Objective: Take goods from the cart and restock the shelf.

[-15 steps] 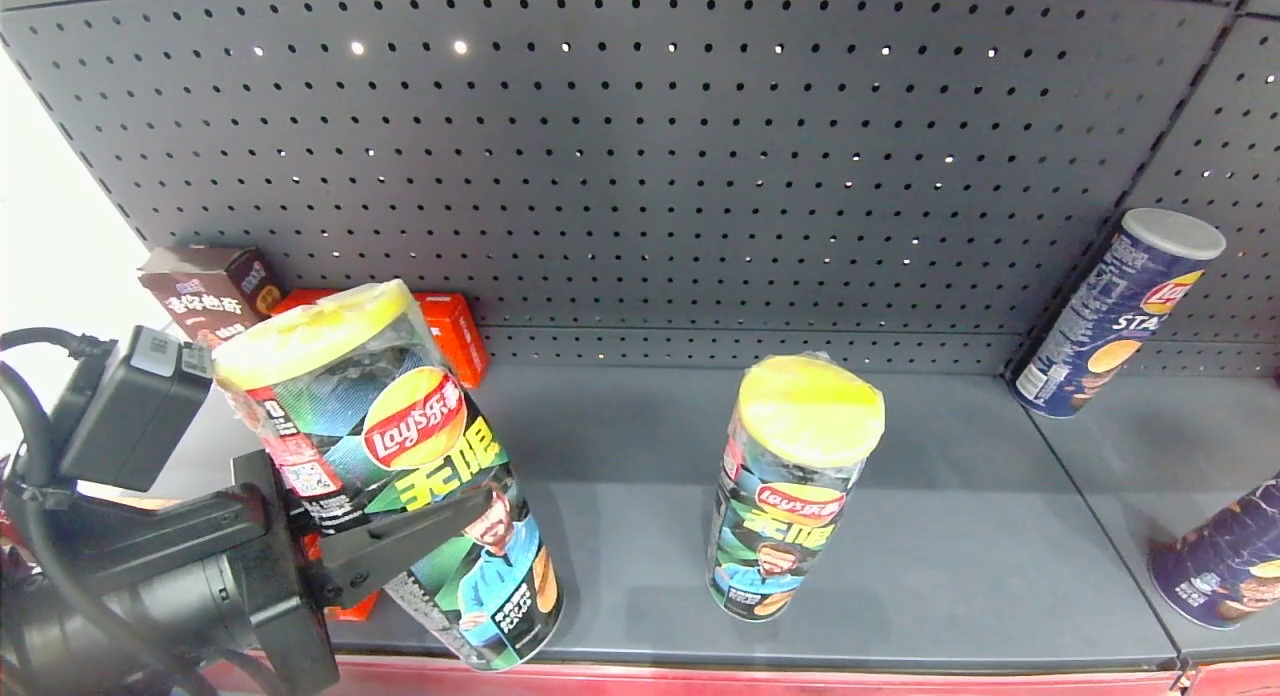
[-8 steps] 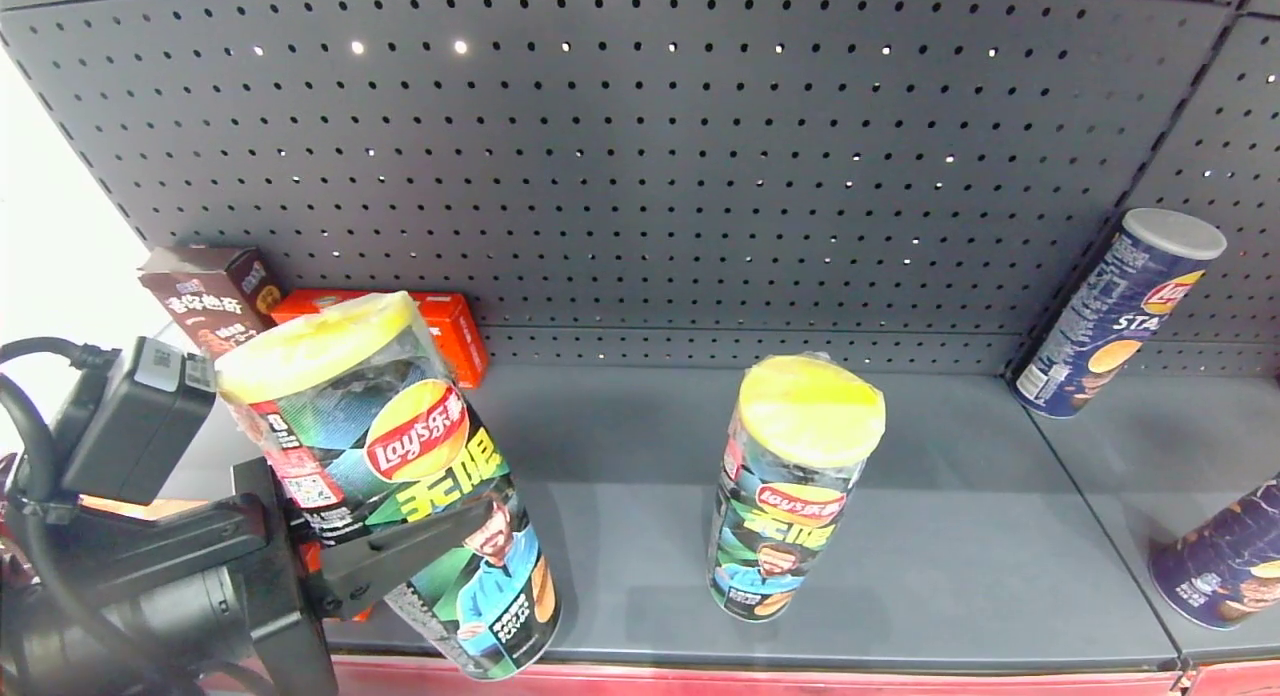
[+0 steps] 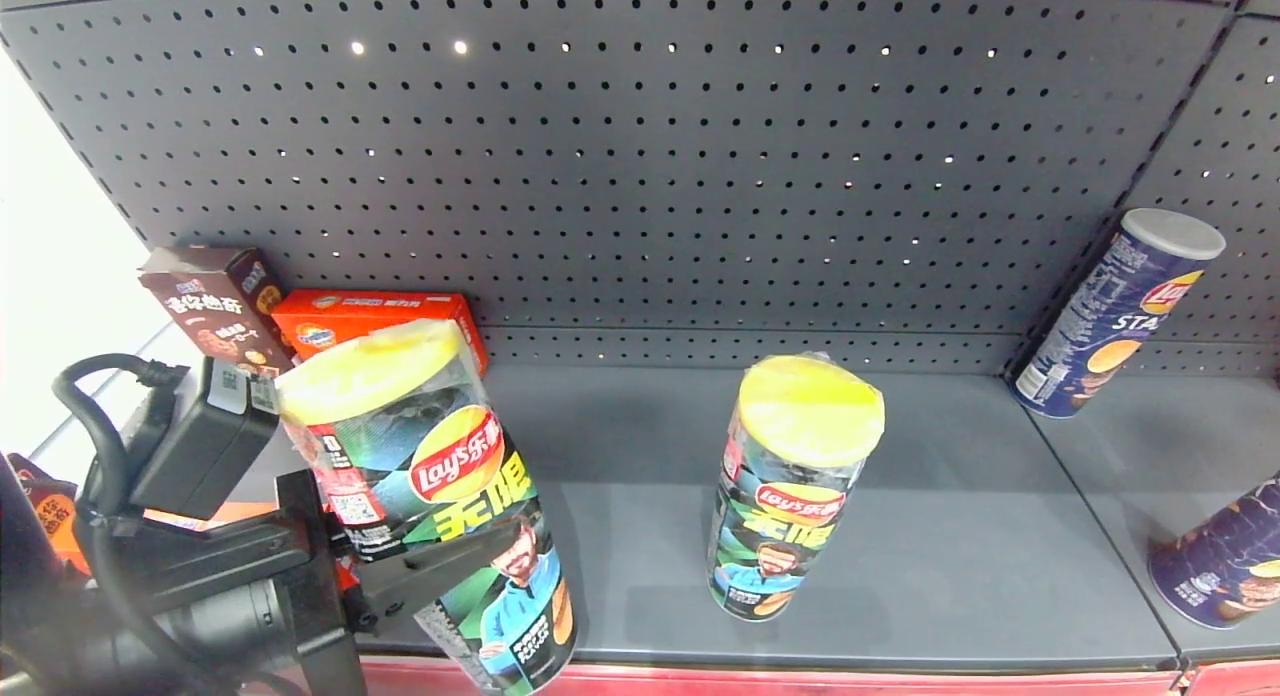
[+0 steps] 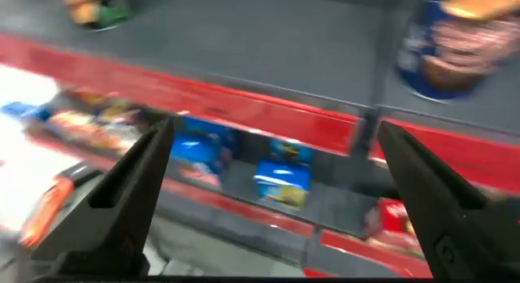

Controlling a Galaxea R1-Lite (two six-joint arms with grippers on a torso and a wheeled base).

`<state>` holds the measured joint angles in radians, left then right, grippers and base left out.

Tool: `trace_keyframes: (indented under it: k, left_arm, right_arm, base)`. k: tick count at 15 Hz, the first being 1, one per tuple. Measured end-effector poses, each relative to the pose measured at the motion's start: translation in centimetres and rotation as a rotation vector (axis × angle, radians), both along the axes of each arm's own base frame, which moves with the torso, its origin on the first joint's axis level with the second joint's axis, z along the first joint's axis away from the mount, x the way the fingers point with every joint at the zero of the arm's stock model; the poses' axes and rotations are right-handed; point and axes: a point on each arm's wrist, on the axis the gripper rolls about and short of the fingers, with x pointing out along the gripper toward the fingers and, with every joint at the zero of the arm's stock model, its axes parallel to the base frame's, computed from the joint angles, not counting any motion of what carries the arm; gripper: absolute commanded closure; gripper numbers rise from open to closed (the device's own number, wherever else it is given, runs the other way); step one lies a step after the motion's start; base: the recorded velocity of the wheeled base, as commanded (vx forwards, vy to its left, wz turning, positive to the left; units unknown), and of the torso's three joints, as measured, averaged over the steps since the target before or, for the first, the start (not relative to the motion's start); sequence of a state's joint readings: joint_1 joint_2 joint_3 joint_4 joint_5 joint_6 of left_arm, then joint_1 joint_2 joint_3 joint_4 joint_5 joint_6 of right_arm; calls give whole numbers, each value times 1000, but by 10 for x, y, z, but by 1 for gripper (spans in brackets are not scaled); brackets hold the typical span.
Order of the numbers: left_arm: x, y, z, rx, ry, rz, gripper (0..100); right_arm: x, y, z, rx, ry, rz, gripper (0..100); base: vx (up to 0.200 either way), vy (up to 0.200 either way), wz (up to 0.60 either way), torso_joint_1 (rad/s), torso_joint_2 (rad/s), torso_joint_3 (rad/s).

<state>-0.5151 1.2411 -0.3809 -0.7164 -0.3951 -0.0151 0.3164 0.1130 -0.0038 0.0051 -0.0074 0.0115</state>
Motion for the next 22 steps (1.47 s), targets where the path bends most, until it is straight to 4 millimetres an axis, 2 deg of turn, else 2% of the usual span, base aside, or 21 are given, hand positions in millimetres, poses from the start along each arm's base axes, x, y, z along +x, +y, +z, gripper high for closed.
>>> trace_keyframes:
  k: [2,6,12,18,22]
  left_arm:
    - [-1,0,-2,3,7,-12,100]
    - [-3,-1,-3,-8,22,-103,100]
    - [7,-4,7,-14,-5,-34,100]
    - [34,-17,4,32,-8,-16,100]
    - [62,-25,5,64,-25,34,100]
  right_arm:
    - [-1,1,0,-2,-12,-70,0]
    - [-2,1,-1,-2,-23,-86,0]
    - [-2,1,-1,-1,-25,-86,0]
    - [-2,1,-1,-1,-25,-86,0]
    - [-2,1,-1,-1,-24,-85,0]
  base:
    - [0,0,0,0,0,0]
    - [0,0,0,0,0,0]
    - [0,0,0,0,0,0]
    - [0,0,0,0,0,0]
    - [0,0,0,0,0,0]
